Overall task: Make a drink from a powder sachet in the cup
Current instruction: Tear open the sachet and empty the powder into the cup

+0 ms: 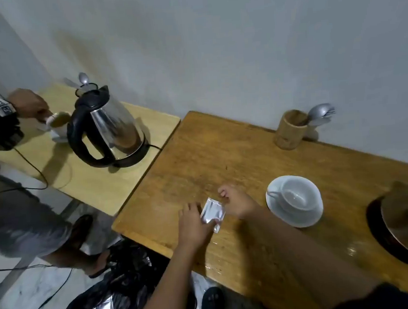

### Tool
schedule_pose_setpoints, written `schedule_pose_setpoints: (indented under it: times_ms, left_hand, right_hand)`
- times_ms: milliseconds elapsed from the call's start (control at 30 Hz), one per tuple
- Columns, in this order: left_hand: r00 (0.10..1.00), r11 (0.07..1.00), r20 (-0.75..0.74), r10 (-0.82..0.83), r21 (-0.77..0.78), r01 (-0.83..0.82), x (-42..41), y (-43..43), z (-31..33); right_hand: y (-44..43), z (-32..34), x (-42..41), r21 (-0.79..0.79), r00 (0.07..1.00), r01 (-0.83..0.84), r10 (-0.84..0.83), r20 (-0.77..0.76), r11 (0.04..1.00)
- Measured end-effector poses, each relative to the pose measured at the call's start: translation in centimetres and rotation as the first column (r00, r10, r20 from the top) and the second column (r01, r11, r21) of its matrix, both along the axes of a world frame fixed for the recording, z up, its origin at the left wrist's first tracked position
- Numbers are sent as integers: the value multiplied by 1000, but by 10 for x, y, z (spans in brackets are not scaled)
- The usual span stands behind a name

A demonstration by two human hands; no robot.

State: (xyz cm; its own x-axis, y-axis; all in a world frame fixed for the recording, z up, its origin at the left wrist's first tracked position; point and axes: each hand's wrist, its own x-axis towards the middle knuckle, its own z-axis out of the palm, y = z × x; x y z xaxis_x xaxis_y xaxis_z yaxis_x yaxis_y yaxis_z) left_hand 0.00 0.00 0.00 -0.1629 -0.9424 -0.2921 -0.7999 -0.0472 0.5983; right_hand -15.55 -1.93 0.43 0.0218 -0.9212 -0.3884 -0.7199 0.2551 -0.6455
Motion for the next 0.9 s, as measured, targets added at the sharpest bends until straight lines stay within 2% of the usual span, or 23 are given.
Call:
schedule_pose_setpoints:
  times_ms: [133,333,400,467,533,700,900]
  left_hand:
    - [1000,1000,-8,11,-27,-11,0,-1,-6]
    - [980,999,-198,15,44,-6,7,-7,-15]
    - [955,993,-297,18,118,18,8,-10,-7]
    - [886,977,-463,34,203,69,10,-15,6]
    - [823,970,-567,39,219,105,9,-25,22]
    - [710,970,-704,27,191,152,-9,-48,65]
    - [698,963,-710,-89,117,242,-40,-63,104]
  right_hand:
    - [-5,-4,11,27,998,-23,24,-56,999]
    - [-9,-5,16,68,999,4,-1,-33,998]
    - [-7,7,13,75,1000,4,-6,26,997]
    - [-5,29,7,72,997,-16,10,71,997]
    - [-5,53,0,44,995,-3,-1,102,999]
    - [-5,98,-22,-37,969,129,-118,218,991]
    - [7,131,-44,-231,949,256,-198,244,939]
